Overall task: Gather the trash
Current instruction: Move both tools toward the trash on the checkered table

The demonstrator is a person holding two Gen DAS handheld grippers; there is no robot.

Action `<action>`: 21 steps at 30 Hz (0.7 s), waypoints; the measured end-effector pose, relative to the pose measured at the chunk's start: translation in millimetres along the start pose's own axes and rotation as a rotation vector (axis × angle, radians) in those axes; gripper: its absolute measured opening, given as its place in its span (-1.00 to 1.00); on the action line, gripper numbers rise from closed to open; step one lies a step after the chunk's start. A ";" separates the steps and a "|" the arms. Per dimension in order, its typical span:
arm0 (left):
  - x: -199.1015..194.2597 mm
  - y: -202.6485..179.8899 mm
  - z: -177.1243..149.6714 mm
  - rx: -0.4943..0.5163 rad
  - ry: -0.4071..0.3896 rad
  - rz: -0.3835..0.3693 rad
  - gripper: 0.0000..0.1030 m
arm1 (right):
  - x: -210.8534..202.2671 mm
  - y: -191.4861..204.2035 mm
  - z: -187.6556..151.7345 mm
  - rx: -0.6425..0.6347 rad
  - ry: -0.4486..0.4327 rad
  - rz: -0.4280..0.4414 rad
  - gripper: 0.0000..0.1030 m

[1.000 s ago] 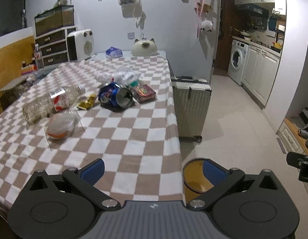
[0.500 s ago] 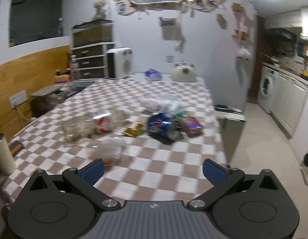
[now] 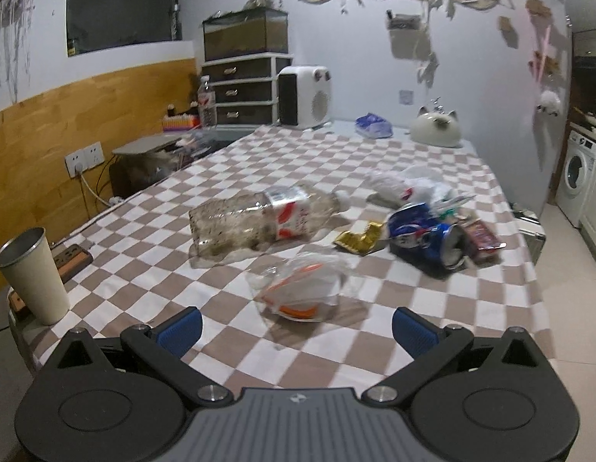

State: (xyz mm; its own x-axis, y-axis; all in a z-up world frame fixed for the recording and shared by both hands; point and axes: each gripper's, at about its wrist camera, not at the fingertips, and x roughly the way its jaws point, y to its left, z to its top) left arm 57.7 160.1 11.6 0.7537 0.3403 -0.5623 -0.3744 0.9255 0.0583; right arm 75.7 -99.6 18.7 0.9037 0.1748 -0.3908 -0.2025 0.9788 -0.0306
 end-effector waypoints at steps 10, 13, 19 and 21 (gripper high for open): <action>78.8 16.3 3.0 -0.033 0.010 0.016 1.00 | 50.0 17.5 1.4 -0.022 -0.062 0.129 1.00; 98.9 19.1 4.3 -0.040 0.001 0.048 1.00 | 66.6 22.3 1.5 -0.042 -0.080 0.109 1.00; 119.2 23.4 -2.3 -0.047 0.009 0.043 1.00 | 106.8 24.2 5.4 -0.049 -0.015 0.110 1.00; 121.7 24.6 -7.3 -0.048 0.023 0.026 1.00 | 120.0 27.5 5.6 -0.086 -0.029 0.121 1.00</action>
State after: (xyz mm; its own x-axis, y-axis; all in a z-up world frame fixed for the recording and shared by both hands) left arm 136.3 223.1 -61.4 0.7313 0.3594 -0.5797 -0.4192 0.9073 0.0336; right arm 180.7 -51.1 -24.0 0.8810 0.2948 -0.3700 -0.3406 0.9380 -0.0637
